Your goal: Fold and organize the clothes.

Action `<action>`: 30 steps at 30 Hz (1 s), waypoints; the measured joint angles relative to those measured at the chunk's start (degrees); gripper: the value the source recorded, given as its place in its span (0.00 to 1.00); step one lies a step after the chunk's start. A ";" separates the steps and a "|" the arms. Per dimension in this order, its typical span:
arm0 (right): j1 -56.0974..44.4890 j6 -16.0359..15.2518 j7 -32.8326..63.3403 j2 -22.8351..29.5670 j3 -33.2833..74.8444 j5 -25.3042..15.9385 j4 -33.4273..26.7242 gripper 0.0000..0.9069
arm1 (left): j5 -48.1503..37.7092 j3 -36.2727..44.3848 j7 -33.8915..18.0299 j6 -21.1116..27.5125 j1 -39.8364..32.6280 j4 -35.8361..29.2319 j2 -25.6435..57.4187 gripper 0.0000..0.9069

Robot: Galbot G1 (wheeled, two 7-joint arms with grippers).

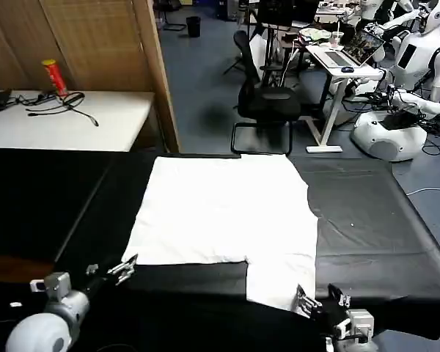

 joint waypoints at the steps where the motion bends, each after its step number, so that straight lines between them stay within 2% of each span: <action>1: -0.05 0.00 0.01 0.05 -0.04 0.00 0.01 0.34 | 0.08 0.06 0.14 -0.11 -0.02 0.31 -0.06 0.00; 2: -0.23 0.00 0.03 0.06 -0.09 0.00 0.15 0.11 | 0.16 0.09 0.20 -0.17 -0.02 0.62 -0.10 0.00; 6: -1.01 -0.13 0.81 0.14 0.07 0.01 0.91 0.01 | 0.35 0.27 0.32 -0.24 -0.14 1.64 -0.24 0.00; 13: -3.14 -1.24 2.05 0.26 1.00 0.15 4.23 0.00 | 0.27 0.06 0.15 -0.17 0.97 0.61 -0.28 0.00; 22: -8.32 -3.89 5.28 0.64 1.29 0.18 10.72 0.00 | 1.06 -1.58 -0.30 -0.03 5.51 -5.13 -0.49 0.00; 30: -11.45 -3.48 5.56 1.14 1.70 0.65 13.47 0.00 | 2.24 -3.73 -0.58 -0.88 12.31 -10.40 -0.94 0.00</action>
